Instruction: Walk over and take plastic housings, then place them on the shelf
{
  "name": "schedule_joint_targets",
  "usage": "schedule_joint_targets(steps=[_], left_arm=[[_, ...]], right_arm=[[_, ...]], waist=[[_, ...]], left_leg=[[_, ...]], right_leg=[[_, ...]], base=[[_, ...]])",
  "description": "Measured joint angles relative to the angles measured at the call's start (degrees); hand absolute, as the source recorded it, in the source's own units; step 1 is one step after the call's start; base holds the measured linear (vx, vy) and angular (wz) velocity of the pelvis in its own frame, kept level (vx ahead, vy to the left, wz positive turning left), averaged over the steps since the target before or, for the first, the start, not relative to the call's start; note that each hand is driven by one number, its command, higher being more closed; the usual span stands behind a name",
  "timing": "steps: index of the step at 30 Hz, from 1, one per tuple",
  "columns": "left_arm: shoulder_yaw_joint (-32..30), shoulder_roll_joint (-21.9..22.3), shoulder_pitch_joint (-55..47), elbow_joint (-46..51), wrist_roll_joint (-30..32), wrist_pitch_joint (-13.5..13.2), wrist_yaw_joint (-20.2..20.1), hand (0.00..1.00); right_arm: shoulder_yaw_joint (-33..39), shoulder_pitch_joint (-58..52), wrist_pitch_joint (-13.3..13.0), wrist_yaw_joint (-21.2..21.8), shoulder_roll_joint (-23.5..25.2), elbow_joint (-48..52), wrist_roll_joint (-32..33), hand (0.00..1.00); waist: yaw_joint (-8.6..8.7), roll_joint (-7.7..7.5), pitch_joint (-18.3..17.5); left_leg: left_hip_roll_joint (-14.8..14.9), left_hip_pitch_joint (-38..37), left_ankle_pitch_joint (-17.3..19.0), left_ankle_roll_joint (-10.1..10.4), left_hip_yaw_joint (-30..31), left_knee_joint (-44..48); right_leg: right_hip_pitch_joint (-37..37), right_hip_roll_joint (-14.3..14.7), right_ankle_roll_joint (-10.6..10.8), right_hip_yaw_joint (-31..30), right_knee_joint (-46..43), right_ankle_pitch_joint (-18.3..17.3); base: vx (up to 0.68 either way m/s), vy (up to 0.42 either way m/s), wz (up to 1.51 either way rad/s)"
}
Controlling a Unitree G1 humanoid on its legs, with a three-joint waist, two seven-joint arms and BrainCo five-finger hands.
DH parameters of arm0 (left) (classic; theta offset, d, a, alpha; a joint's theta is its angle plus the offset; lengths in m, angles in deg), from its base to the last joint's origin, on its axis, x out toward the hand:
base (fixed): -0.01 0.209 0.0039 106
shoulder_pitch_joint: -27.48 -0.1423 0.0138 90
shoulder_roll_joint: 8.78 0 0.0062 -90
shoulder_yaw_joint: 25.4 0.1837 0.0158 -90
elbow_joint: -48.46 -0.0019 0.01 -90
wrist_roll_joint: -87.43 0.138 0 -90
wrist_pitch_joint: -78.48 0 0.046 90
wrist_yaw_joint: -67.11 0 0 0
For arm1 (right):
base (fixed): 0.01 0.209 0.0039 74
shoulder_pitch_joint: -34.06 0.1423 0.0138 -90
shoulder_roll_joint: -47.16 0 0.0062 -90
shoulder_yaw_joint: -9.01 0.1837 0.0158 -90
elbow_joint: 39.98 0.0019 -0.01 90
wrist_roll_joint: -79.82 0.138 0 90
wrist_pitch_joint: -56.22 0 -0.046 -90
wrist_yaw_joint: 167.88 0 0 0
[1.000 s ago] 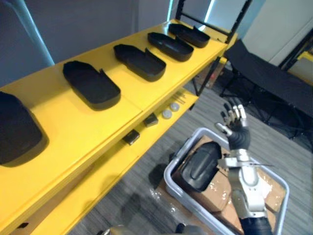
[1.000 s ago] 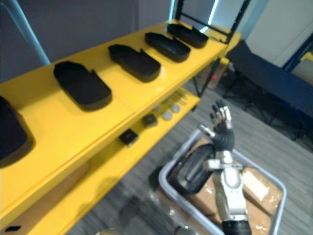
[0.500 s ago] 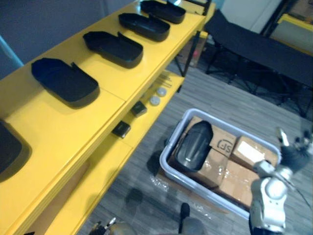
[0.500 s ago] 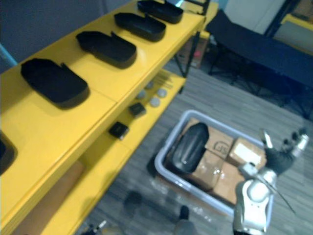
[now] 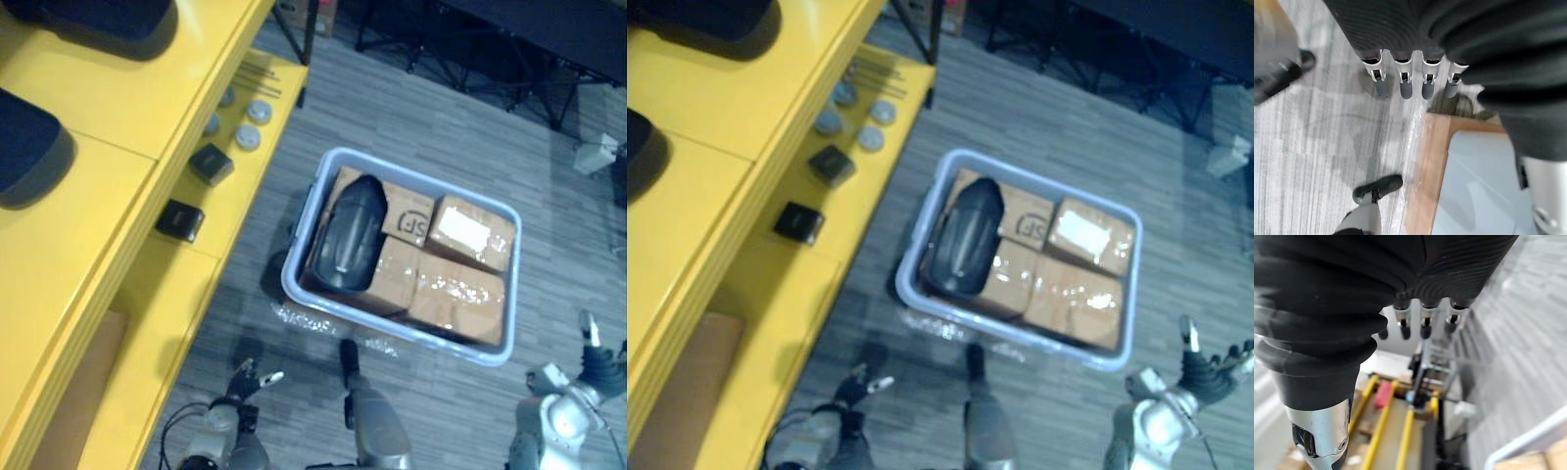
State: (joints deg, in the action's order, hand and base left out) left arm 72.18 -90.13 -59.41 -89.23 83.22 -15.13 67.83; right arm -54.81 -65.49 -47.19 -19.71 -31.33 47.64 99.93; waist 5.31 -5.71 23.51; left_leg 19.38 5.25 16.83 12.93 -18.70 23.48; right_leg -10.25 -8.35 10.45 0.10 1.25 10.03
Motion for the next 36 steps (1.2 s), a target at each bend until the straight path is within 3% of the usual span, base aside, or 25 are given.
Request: schedule_joint_targets(steps=[7, 11, 12, 13, 18, 21, 24, 27, 29, 31, 33, 36], left_arm=[[0.4, -0.5, 0.6, -0.3, -0.5, -0.1, 1.1, 0.0], [0.2, -1.4, 1.5, -0.9, -0.7, -1.1, 1.8, 0.0], [0.1, -1.4, 1.5, -1.1, -1.1, -1.3, 1.8, 0.0], [-2.1, -4.0, 1.4, -3.5, -2.0, -1.4, 1.7, 0.0], [-2.2, -3.8, 1.3, -3.5, -2.0, -1.4, 1.7, 0.0], [-2.8, -3.7, 0.8, -3.3, -2.4, -1.4, 3.3, 0.0], [-5.2, -3.2, -1.0, -2.8, -2.5, -1.6, 4.3, 0.0], [-5.3, -3.5, -2.6, -2.6, 0.0, -1.2, 4.5, 0.0], [-5.0, -3.4, -2.4, -2.4, 2.3, -0.5, 4.0, 0.0], [-3.9, -3.5, -1.3, -1.3, 2.5, 0.3, 3.4, 0.0], [-3.7, -3.4, -0.8, 0.2, 2.2, 0.4, 3.3, 0.0], [0.4, -3.0, 0.9, 2.5, 1.9, 0.4, 2.9, 0.0]], right_arm=[[-3.0, 4.5, -0.4, 1.9, -0.3, -3.2, -1.2, 0.0], [-5.6, 7.1, -0.2, 1.9, -2.2, -5.4, -5.3, 0.0], [-6.0, 8.1, -0.2, 1.9, -2.7, -6.9, -5.4, 0.0], [-9.3, 12.2, -0.3, -1.8, -5.0, -13.8, -7.5, 0.0], [-9.6, 12.1, -0.3, -1.9, -5.0, -13.7, -7.5, 0.0], [-11.8, 11.9, -0.3, -1.9, -4.5, -12.3, -7.5, 0.0], [-14.5, 12.0, -0.4, -1.8, -3.4, -11.1, -7.5, 0.0], [-14.8, 12.0, -0.4, -1.9, -3.1, -11.0, -7.4, 0.0], [-14.8, 11.7, -0.5, -2.0, -3.1, -10.8, -7.4, 0.0], [-14.7, 10.2, -0.5, -2.1, -3.1, -9.0, -7.4, 0.0], [-13.9, 8.4, -0.6, -2.0, -2.8, -7.1, -7.4, 0.0], [-10.6, 6.3, -1.5, -1.6, -2.8, -6.6, -7.4, 0.0]], waist=[[-1.63, 1.24, 3.7], [-2.97, 1.22, 4.4], [-3.04, 1.22, 4.4], [-3.66, 1.22, 4.4], [-3.82, 1.29, 4.4], [-4.67, 1.42, 4.2], [-6.18, 1.0, 1.6], [-6.24, 0.64, -2.1], [-5.58, 0.32, -2.6], [-5.54, -0.39, -3.2], [-5.57, -1.59, -4.0], [-3.72, -1.69, -4.0]], left_leg=[[-1.1, 2.1, -0.1, -0.2, 2.7, -1.1], [-1.9, 2.8, -1.3, -0.5, 4.1, -2.4], [-2.4, 2.8, -2.2, -0.6, 4.5, -3.8], [-3.5, 4.6, -3.9, -0.2, 8.6, -5.0], [-3.5, 4.5, -4.1, -0.3, 8.9, -5.1], [-3.7, 3.0, -4.4, -0.2, 10.0, -5.7], [-3.8, 1.7, -4.8, -0.1, 9.9, -6.6], [-3.8, 0.5, -5.0, 0.0, 8.9, -7.4], [-3.7, -1.3, -4.9, 0.1, 7.7, -7.4], [-2.5, -2.5, -3.9, 0.2, 3.8, -6.5], [-1.6, -2.2, -1.4, 0.5, 0.1, -4.1], [0.0, -2.2, 2.1, 0.1, -2.6, 0.8]], right_leg=[[-1.2, -0.6, 0.1, 1.2, 0.0, 0.1], [-1.7, -1.1, 0.1, 2.0, 0.0, 0.1], [-1.7, -1.5, 0.1, 3.0, 0.0, 0.1], [-1.6, -2.6, 0.1, 6.1, 0.2, 0.2], [-0.9, -2.6, 0.1, 6.4, 0.2, 0.2], [1.3, -2.6, 0.0, 7.8, 0.4, 0.1], [2.4, -2.6, 0.0, 8.0, 1.1, 0.1], [2.7, -2.4, -0.1, 7.7, 1.4, 0.2], [3.5, -2.3, -0.7, 7.5, 1.6, 0.6], [2.2, -0.8, -3.1, 5.5, 2.1, 2.8], [-0.1, 0.2, -3.1, 2.8, 2.3, 3.4], [-1.9, 2.1, -4.0, -0.9, 2.5, 3.9]], base=[[-0.01, -0.003, 0.09], [0.02, -0.006, 0.15], [0.03, -0.012, 0.22], [0.01, -0.01, 0.13], [0.0, -0.005, 0.05], [-0.01, -0.01, 0.19], [0.0, 0.0, 0.03], [0.01, -0.01, -0.1], [-0.02, -0.012, -0.36], [-0.1, -0.024, -0.84], [-0.09, -0.011, -1.17], [-0.06, 0.029, -0.91]])
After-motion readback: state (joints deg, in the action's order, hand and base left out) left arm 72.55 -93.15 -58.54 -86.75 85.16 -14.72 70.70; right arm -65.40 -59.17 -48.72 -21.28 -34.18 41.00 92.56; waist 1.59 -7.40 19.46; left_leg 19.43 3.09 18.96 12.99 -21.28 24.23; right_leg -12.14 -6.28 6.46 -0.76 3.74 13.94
